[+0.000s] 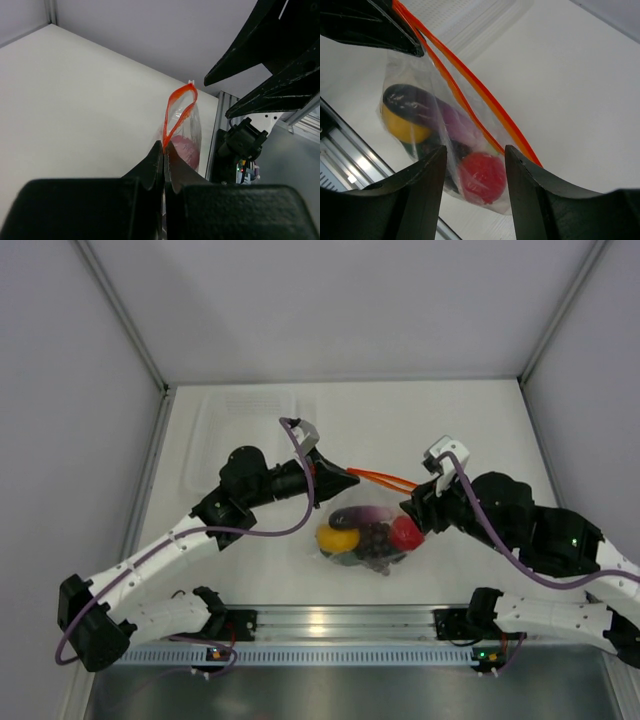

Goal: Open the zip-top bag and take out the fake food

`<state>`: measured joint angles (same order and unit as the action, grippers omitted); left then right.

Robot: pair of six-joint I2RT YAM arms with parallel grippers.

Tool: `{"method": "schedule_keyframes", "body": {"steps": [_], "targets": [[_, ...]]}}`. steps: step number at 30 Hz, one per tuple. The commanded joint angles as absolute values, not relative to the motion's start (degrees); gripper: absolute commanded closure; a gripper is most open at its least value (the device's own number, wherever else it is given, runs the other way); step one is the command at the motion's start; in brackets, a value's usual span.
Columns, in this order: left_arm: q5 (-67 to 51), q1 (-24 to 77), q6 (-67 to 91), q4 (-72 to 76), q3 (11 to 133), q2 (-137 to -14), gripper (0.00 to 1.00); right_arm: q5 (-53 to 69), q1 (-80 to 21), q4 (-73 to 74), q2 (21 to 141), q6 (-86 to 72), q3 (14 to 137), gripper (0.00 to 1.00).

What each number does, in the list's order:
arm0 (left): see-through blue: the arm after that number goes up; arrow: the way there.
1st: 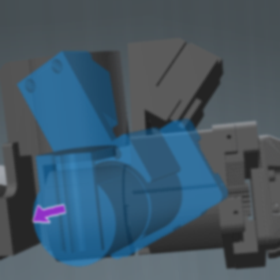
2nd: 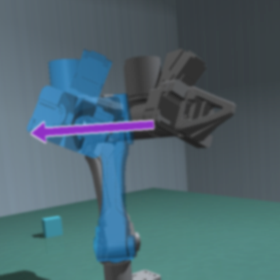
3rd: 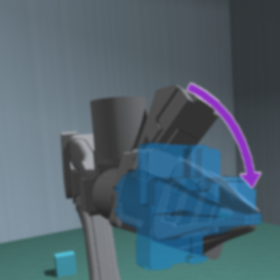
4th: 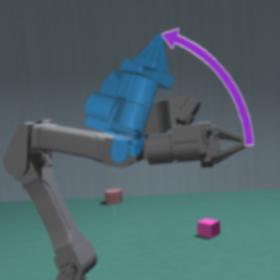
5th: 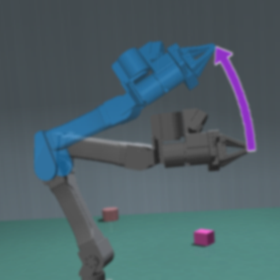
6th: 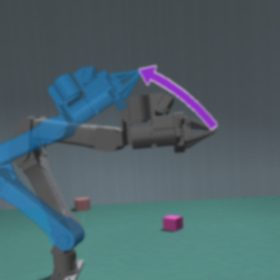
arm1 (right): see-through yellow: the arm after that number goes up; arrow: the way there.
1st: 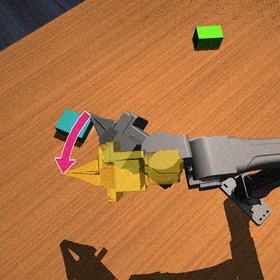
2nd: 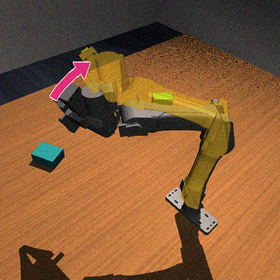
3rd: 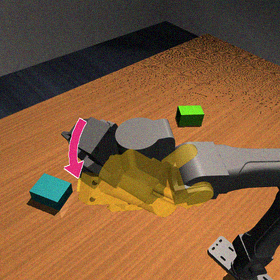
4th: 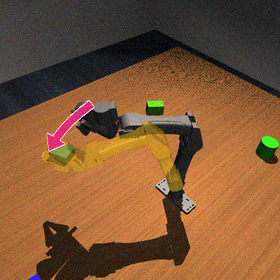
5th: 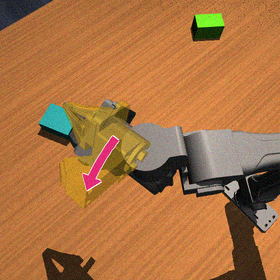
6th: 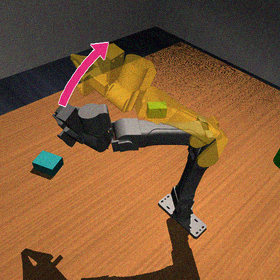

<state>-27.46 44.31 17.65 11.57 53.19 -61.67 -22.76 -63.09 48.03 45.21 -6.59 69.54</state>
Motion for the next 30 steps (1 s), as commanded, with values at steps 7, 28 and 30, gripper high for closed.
{"method": "schedule_keyframes", "body": {"steps": [7,28,30], "targets": [[-32.8,44.2,14.7,18.6,46.9,-59.2,1.0,-16.3,-62.3,47.1,46.2,-4.6,68.2,0.47],[-45.6,42.6,8.1,15.4,43.5,-57.7,1.0,-8.5,-54.4,41.2,51.9,7.2,63.3,0.39],[-46.1,42.6,8.2,15.4,43.8,-57.9,1.0,-9.4,-54.0,39.0,53.1,8.5,62.9,0.4]]}}
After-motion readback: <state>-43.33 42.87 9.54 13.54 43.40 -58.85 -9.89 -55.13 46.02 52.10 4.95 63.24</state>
